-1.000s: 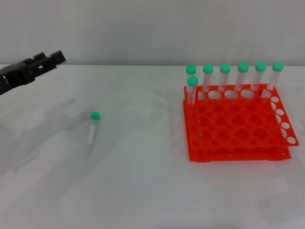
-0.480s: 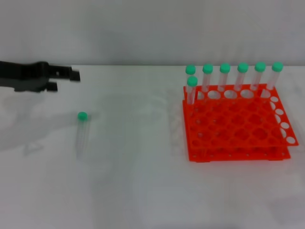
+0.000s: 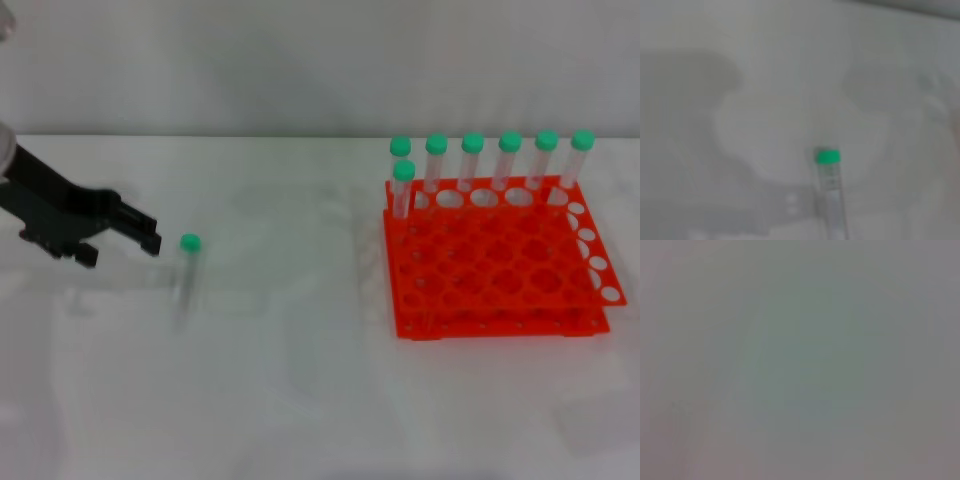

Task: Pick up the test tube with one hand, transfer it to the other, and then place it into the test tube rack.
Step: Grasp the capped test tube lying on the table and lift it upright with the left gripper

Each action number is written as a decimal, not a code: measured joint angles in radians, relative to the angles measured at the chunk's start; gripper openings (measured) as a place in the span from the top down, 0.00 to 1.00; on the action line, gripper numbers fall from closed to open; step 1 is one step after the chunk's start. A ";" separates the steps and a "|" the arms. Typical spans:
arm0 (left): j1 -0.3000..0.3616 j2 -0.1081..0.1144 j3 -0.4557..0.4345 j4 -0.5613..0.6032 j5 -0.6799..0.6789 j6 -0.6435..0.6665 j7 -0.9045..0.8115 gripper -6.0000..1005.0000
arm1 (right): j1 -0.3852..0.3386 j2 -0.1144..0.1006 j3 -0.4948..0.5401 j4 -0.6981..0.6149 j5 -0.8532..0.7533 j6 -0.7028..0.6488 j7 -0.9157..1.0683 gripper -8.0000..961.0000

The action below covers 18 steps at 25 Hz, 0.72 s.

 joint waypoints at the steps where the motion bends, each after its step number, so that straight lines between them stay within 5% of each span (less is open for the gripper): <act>1: -0.014 -0.004 0.000 -0.025 0.017 -0.007 0.000 0.19 | 0.001 0.001 -0.001 0.000 -0.001 0.000 -0.005 0.08; 18: -0.031 -0.072 0.006 -0.165 0.088 -0.182 0.004 0.21 | 0.011 0.003 -0.004 0.003 -0.003 0.027 -0.013 0.08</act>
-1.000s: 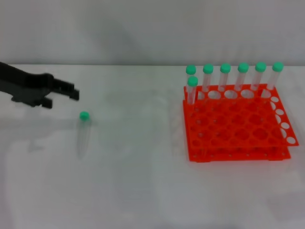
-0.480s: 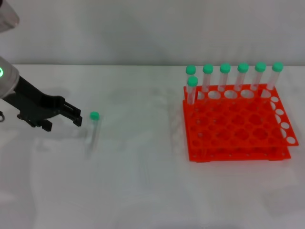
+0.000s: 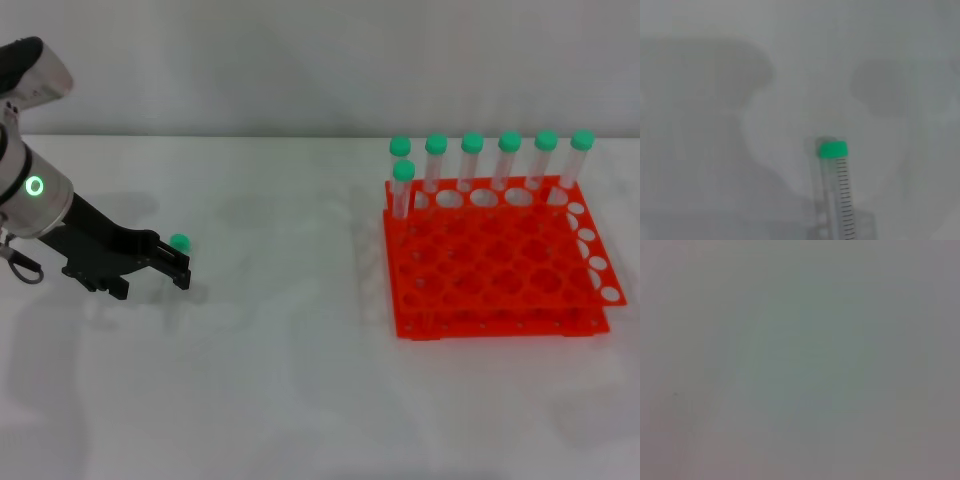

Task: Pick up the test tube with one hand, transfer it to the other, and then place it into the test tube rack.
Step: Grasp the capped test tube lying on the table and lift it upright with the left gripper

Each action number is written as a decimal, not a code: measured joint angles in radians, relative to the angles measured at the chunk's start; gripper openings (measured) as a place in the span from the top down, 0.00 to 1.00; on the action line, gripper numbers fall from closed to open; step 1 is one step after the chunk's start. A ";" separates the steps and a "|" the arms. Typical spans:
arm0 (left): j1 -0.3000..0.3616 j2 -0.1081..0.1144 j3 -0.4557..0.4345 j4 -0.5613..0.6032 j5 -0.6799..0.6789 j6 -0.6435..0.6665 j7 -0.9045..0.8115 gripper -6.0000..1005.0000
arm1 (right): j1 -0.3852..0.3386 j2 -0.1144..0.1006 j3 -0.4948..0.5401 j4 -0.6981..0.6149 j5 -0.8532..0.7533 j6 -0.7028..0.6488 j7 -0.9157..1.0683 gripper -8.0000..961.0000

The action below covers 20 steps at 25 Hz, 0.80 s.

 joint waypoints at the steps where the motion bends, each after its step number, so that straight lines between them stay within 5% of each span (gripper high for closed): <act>1: -0.001 -0.003 0.000 -0.001 0.005 -0.003 0.000 0.21 | 0.000 0.000 -0.001 0.000 0.000 0.000 0.000 0.08; 20: -0.003 -0.021 -0.003 -0.080 0.027 -0.083 0.007 0.23 | -0.007 0.002 -0.012 0.009 0.000 0.000 0.000 0.08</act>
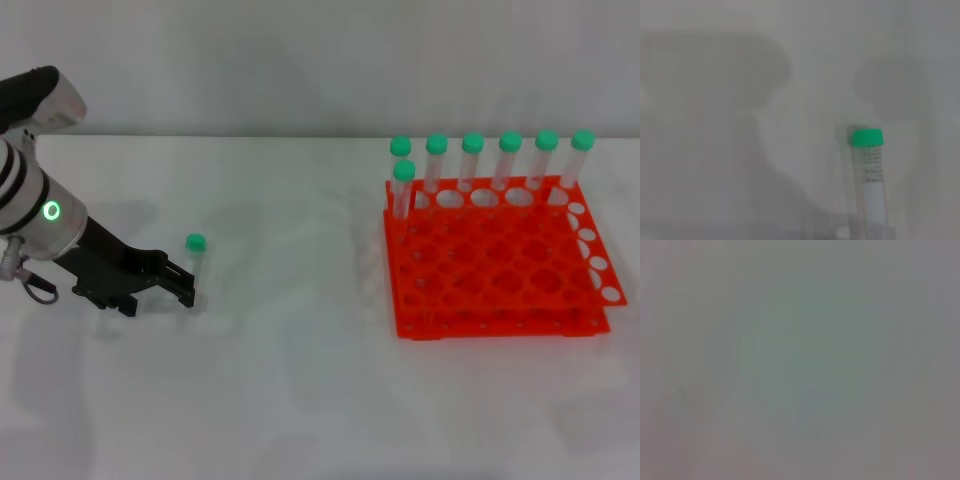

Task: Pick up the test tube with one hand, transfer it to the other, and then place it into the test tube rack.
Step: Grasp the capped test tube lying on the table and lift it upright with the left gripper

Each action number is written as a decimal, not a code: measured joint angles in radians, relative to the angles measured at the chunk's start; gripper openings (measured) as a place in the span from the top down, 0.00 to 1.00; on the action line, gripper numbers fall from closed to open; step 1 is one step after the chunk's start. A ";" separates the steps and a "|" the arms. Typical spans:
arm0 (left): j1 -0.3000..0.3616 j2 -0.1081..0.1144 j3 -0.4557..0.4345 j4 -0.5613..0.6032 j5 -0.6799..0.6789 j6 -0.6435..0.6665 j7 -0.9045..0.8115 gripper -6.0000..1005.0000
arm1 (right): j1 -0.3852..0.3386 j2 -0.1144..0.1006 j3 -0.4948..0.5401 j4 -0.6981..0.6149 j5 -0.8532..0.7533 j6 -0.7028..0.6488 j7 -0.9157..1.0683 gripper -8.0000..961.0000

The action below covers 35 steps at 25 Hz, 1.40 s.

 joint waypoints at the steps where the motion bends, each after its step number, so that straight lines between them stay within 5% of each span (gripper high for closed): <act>1: 0.001 -0.002 -0.001 -0.002 0.000 -0.004 0.002 0.23 | -0.001 0.000 0.000 0.000 0.000 0.000 0.000 0.08; 6: -0.005 -0.008 0.002 -0.018 0.000 -0.020 0.005 0.24 | -0.001 0.000 0.000 0.002 0.000 0.002 0.000 0.08; 12: -0.020 -0.018 0.012 -0.047 0.001 -0.043 0.005 0.46 | 0.001 0.000 0.000 0.003 0.000 0.002 0.000 0.08; 28: -0.025 -0.022 0.020 -0.074 0.022 -0.066 -0.002 0.53 | 0.005 0.000 0.000 0.003 0.000 0.007 0.000 0.08; 35: -0.036 -0.023 0.019 -0.100 0.027 -0.067 0.000 0.69 | 0.006 0.000 -0.001 0.003 0.000 0.007 0.000 0.08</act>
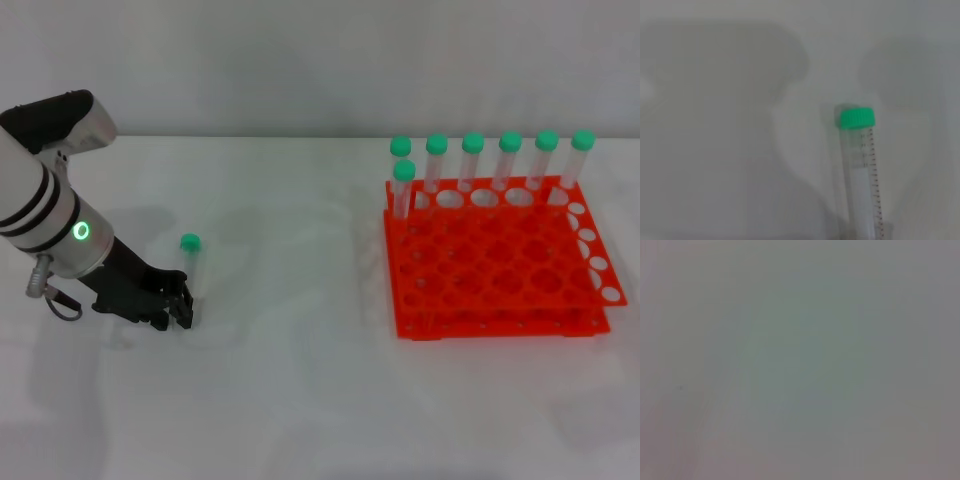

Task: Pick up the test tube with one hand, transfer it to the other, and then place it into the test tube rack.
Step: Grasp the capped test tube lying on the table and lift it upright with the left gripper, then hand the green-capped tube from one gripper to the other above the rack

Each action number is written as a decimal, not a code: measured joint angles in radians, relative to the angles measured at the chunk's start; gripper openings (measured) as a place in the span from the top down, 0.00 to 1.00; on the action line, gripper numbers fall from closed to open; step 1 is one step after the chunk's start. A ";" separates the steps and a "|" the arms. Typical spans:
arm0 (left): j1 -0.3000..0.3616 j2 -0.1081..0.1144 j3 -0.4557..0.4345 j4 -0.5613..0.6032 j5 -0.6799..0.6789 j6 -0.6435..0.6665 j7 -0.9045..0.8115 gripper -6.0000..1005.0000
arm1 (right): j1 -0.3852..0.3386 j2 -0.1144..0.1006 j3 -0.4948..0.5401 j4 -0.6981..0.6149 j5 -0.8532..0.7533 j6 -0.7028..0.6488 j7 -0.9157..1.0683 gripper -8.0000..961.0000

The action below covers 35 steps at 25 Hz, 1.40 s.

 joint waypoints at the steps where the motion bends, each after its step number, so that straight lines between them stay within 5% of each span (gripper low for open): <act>1: 0.000 0.000 0.000 -0.001 0.000 0.000 0.001 0.69 | 0.000 0.000 -0.002 0.000 0.000 0.000 0.000 0.08; 20: -0.008 0.004 0.003 0.022 0.053 0.004 0.000 0.83 | 0.002 0.001 -0.014 -0.001 0.000 -0.001 0.003 0.08; 27: -0.014 0.005 0.001 0.160 0.068 0.007 0.014 0.84 | 0.008 0.002 -0.027 -0.004 0.000 -0.010 0.009 0.08; 31: 0.003 -0.021 -0.008 0.280 0.016 -0.017 0.085 0.84 | 0.016 0.001 -0.052 -0.010 0.000 -0.011 0.027 0.08; 35: 0.065 -0.080 -0.008 0.445 -0.113 -0.052 0.230 0.84 | 0.022 0.000 -0.104 -0.035 0.000 -0.012 0.109 0.08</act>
